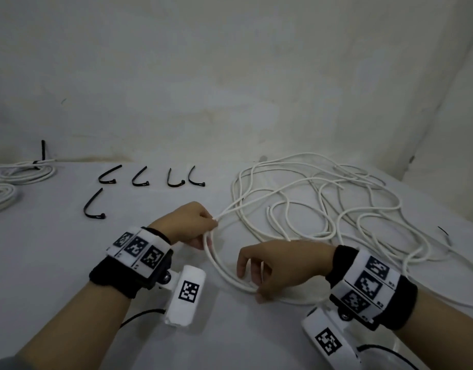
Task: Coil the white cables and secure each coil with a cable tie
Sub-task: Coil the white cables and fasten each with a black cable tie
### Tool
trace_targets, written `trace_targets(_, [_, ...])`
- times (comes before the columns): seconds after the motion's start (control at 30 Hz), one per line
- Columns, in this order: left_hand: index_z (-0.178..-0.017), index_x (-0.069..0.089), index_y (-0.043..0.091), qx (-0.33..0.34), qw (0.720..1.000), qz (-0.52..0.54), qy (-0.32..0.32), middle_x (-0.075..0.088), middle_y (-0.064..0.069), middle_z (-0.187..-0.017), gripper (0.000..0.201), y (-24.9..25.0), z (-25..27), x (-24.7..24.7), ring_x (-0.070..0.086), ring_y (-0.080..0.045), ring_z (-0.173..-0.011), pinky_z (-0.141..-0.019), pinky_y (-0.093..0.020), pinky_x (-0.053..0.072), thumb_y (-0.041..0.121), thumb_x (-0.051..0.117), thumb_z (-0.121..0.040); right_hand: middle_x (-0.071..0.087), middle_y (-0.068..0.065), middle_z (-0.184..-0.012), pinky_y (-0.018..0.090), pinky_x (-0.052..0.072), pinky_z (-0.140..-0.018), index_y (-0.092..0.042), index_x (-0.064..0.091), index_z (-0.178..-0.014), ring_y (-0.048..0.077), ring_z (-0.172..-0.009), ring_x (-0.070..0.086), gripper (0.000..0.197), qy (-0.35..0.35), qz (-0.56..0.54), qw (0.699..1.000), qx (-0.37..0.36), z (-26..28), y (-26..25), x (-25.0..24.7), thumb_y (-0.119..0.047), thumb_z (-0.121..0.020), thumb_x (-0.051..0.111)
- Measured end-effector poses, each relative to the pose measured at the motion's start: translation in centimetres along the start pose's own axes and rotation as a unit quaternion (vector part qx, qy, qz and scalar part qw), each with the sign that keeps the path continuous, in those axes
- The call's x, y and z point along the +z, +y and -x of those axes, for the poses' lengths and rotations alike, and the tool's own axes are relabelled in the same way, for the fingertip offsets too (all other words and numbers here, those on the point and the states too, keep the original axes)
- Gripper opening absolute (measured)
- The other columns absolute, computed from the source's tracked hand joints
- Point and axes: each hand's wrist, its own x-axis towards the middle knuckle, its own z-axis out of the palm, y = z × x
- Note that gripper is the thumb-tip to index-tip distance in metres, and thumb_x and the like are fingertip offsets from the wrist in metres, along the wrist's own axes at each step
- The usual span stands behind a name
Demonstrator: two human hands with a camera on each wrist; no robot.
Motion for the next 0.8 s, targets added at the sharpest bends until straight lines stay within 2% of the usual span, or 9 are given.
trace_targets(0.1, [-0.101,0.062,-0.001,0.037,0.990,0.132,0.042,0.049,-0.009,-0.074,0.019,0.2,0.2,-0.9,0.056,-0.013,-0.053,-0.048,-0.019,0.051,0.011,0.049,-0.097,0.056,-0.013,-0.083,0.012,0.038,-0.058,-0.024,0.057,-0.107,0.001,-0.068,0.050,0.024,0.041,0.057,0.997,-0.035,0.5,-0.1,0.2,-0.013,-0.086,0.063])
trace_targets(0.17, [-0.096,0.063,0.005,0.057,0.976,0.203,0.061,0.045,-0.005,-0.073,0.018,-0.1,0.2,-1.4,0.050,-0.010,-0.050,-0.048,-0.019,0.049,0.012,0.046,-0.099,0.056,-0.014,-0.074,0.014,0.043,-0.059,-0.021,0.061,-0.096,0.001,-0.062,0.055,0.013,0.076,0.042,0.995,-0.045,1.0,-0.2,-0.4,-0.011,-0.089,0.056])
trace_targets(0.27, [-0.094,0.062,0.006,0.063,0.951,0.288,0.091,0.041,-0.002,-0.069,0.022,-1.0,0.1,-2.1,0.041,-0.004,-0.041,-0.041,-0.015,0.041,0.011,0.041,-0.100,0.062,-0.007,-0.080,0.023,0.048,-0.069,-0.019,0.065,-0.090,0.005,-0.071,0.060,0.008,0.131,0.034,0.988,-0.071,1.7,0.2,-2.1,-0.017,-0.092,0.057])
trace_targets(0.4, [-0.095,0.061,0.003,0.067,0.931,0.344,0.105,0.038,-0.001,-0.067,0.023,-1.8,0.4,-3.3,0.036,-0.003,-0.038,-0.039,-0.014,0.036,0.009,0.040,-0.101,0.062,-0.009,-0.089,0.026,0.046,-0.079,-0.021,0.068,-0.093,0.006,-0.082,0.056,0.008,0.184,0.049,0.978,-0.088,2.2,1.2,-4.0,-0.022,-0.093,0.060])
trace_targets(0.5, [-0.097,0.062,0.002,0.072,0.911,0.391,0.108,0.037,0.000,-0.066,0.023,-1.8,0.5,-4.1,0.036,-0.002,-0.038,-0.039,-0.013,0.036,0.011,0.041,-0.101,0.067,-0.010,-0.086,0.019,0.045,-0.072,-0.020,0.069,-0.091,0.007,-0.084,0.059,0.009,0.219,0.031,0.971,-0.094,2.3,1.4,-4.3,-0.018,-0.093,0.060])
trace_targets(0.57, [-0.105,0.061,0.000,0.080,0.895,0.431,0.089,0.038,0.002,-0.063,0.026,-1.9,0.6,-4.4,0.037,-0.002,-0.039,-0.040,-0.013,0.038,0.015,0.041,-0.101,0.069,-0.008,-0.083,0.015,0.043,-0.070,-0.018,0.070,-0.091,0.009,-0.084,0.061,0.010,0.230,0.008,0.968,-0.097,2.3,1.4,-4.5,-0.015,-0.092,0.061])
trace_targets(0.6, [-0.111,0.060,-0.001,0.084,0.886,0.451,0.070,0.039,0.004,-0.060,0.028,-2.0,0.6,-4.6,0.038,-0.002,-0.040,-0.040,-0.013,0.039,0.017,0.041,-0.101,0.070,-0.008,-0.083,0.016,0.045,-0.072,-0.019,0.071,-0.090,0.008,-0.085,0.062,0.010,0.219,0.004,0.971,-0.096,2.3,1.4,-4.6,-0.015,-0.091,0.062])
trace_targets(0.67, [-0.119,0.057,0.000,0.086,0.872,0.482,0.018,0.039,0.006,-0.056,0.034,-1.9,0.9,-4.7,0.039,-0.003,-0.041,-0.040,-0.013,0.040,0.022,0.038,-0.101,0.071,-0.010,-0.084,0.027,0.050,-0.081,-0.022,0.073,-0.090,0.006,-0.084,0.064,0.009,0.157,0.013,0.984,-0.079,2.4,1.6,-4.7,-0.018,-0.089,0.065])
trace_targets(0.8, [-0.114,0.058,0.004,0.085,0.858,0.501,-0.074,0.037,0.005,-0.054,0.043,-1.2,1.6,-4.0,0.036,-0.002,-0.040,-0.036,-0.012,0.038,0.033,0.031,-0.100,0.073,-0.007,-0.086,0.035,0.051,-0.084,-0.021,0.076,-0.093,0.007,-0.080,0.064,0.012,0.008,0.055,0.997,-0.049,2.3,1.6,-3.3,-0.018,-0.084,0.070])
